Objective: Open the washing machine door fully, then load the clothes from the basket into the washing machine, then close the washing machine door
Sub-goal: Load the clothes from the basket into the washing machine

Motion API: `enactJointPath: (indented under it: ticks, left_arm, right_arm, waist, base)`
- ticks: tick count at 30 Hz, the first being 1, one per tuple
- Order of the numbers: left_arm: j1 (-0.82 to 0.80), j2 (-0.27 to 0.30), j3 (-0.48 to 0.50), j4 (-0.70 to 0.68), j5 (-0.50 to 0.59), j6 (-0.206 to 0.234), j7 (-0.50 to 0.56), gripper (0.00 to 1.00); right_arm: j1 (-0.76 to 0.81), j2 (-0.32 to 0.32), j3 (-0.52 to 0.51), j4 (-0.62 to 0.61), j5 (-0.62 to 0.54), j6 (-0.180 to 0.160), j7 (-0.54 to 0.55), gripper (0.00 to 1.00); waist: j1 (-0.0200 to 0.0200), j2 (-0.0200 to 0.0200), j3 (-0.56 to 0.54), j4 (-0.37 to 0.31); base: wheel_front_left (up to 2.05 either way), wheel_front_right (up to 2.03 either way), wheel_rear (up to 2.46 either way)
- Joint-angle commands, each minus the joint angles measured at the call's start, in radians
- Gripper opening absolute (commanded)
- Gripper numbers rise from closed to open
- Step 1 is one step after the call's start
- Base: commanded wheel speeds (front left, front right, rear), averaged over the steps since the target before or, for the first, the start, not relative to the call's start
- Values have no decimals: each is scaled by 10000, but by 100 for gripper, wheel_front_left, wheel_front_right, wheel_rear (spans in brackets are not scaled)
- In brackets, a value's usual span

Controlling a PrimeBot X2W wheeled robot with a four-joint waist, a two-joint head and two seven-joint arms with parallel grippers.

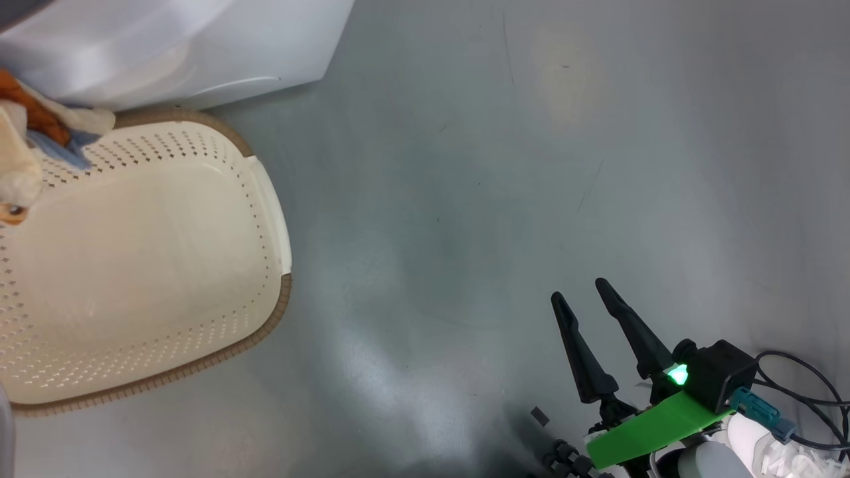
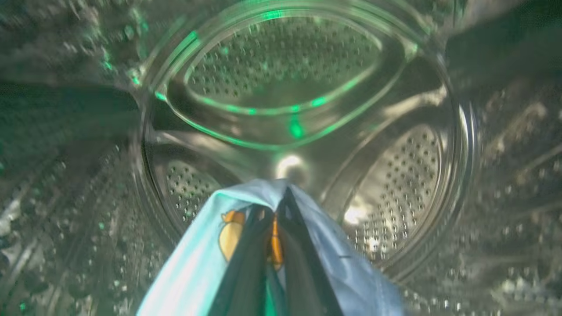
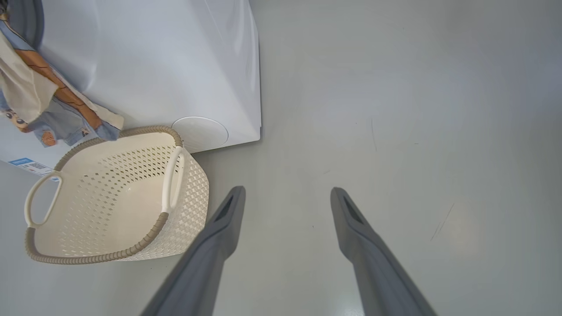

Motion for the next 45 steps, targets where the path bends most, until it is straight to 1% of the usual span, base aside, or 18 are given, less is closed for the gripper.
enactJointPath:
  ticks: [1, 9, 13, 15, 16, 17, 18, 19, 26, 31, 37, 45]
  left_arm:
    - [114, 387, -15, -123, 126, 26, -49, 0]
    - [-91, 392, -568, 1520, 439, 41, -49, 0]
    - [-252, 390, -940, 2806, 741, 234, -49, 0]
    - [-414, 385, -1034, 3311, 795, 335, -49, 14]
    - [-501, 374, -1067, 3521, 798, 366, -49, 31]
    - [-584, 362, -1096, 3664, 800, 415, -49, 44]
    - [-637, 345, -1116, 3856, 801, 484, -49, 62]
    - [-674, 323, -1131, 4136, 798, 545, -49, 100]
    - [-1133, 113, -1196, 5598, 678, 817, -44, 100]
    - [-1308, -89, -1276, 6499, 559, 887, -31, 100]
    - [-1089, -325, -1241, 6836, 319, 936, -43, 100]
    - [-375, -774, -1131, 6547, -63, 879, -47, 100]
  right_arm:
    - [170, -67, 201, -161, 67, 16, -48, 100]
    - [135, -37, 378, -32, 94, 16, -48, 100]
    - [147, -31, 442, 32, 123, 16, -48, 100]
    - [164, -24, 473, 54, 131, 16, -48, 100]
    - [174, -19, 484, 60, 134, 16, -48, 100]
    - [182, -12, 491, 60, 136, 16, -48, 100]
    - [194, -5, 489, 60, 136, 16, -48, 100]
    - [214, -1, 483, 63, 132, 16, -48, 100]
    - [229, -61, 466, 97, 152, 16, -48, 100]
    - [110, -153, 582, 167, 154, 16, -48, 100]
    - [96, -249, 557, 254, 160, 16, -48, 100]
    - [40, -357, 486, 283, 144, 16, -48, 100]
  waist:
    - [1, -1, -12, 10]
    - [1, -1, -205, 37]
    - [1, -1, -411, 8]
    - [1, -1, -486, -18]
    - [1, -1, -515, -25]
    - [1, -1, -532, -26]
    - [1, -1, -552, -17]
    - [1, -1, -580, 1]
    - [1, -1, -736, 250]
    - [1, -1, -1008, 541]
    - [1, -1, -1420, 797]
    - [1, -1, -2013, 1179]
  base:
    - [0, 0, 0]
    - [0, 0, 0]
    - [0, 0, 0]
    - [0, 0, 0]
    - [0, 0, 0]
    - [0, 0, 0]
    - [0, 0, 0]
    - [0, 0, 0]
    - [0, 0, 0]
    - [0, 0, 0]
    - [0, 0, 0]
    - [0, 0, 0]
